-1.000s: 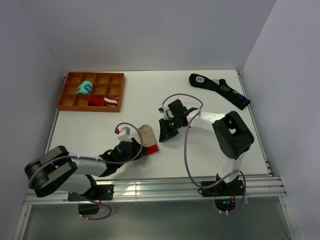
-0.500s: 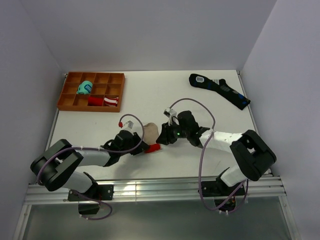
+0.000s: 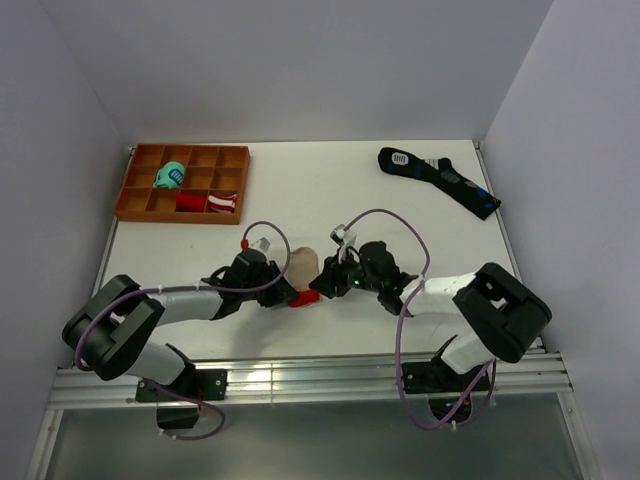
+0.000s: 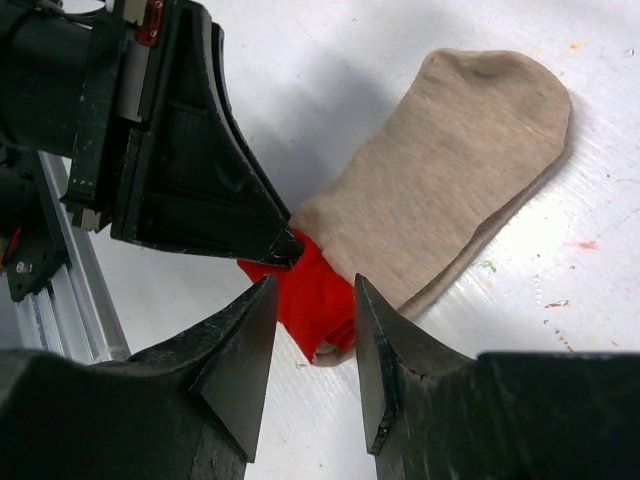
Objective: Roll the socks
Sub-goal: Roll the sock at the center of the board.
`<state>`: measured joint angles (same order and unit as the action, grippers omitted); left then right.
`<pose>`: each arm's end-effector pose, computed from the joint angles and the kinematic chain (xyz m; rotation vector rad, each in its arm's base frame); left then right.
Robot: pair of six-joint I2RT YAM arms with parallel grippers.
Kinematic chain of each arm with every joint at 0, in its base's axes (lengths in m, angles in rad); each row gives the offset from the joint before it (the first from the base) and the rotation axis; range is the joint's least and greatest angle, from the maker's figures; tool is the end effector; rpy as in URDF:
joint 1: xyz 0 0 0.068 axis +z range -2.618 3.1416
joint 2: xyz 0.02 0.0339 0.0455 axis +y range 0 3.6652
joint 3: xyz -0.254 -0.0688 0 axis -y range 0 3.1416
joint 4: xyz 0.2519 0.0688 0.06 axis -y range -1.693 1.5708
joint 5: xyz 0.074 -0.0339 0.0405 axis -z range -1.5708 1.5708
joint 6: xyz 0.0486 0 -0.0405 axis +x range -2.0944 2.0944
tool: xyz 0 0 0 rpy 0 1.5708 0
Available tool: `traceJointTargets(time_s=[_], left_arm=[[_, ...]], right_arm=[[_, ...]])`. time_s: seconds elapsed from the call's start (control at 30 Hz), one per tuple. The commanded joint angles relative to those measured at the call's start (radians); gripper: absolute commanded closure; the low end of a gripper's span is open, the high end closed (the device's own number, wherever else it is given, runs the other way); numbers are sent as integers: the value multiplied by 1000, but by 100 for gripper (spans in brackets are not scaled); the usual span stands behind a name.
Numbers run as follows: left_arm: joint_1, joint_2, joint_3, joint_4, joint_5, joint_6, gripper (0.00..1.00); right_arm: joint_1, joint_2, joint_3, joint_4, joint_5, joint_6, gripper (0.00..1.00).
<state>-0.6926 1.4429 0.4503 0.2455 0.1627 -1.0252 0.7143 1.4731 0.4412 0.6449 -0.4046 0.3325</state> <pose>0.1989 -0.1753 0.1044 -0.3322 2.5272 -0.9782 0.2035 0.2017 0.1361 -0.6718 1.9746 1.0614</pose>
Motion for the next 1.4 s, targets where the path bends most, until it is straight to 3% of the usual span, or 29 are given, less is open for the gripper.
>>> traceJointTargets(time_s=[0.0,0.13,0.4,1.37], left_arm=[[13,16,5,-184,17,56,100],[19,24,19,-207,38,60,99],[34,25,54,-279,58,77,100],[54,50,90,-273,123,45,99]], right_arm=[[13,10,-33,195,30,5,56],[33,35,-81,337,36,36,53],[112,111,-94,430,69,33,52],[155,277,-190,585,168,28,52]])
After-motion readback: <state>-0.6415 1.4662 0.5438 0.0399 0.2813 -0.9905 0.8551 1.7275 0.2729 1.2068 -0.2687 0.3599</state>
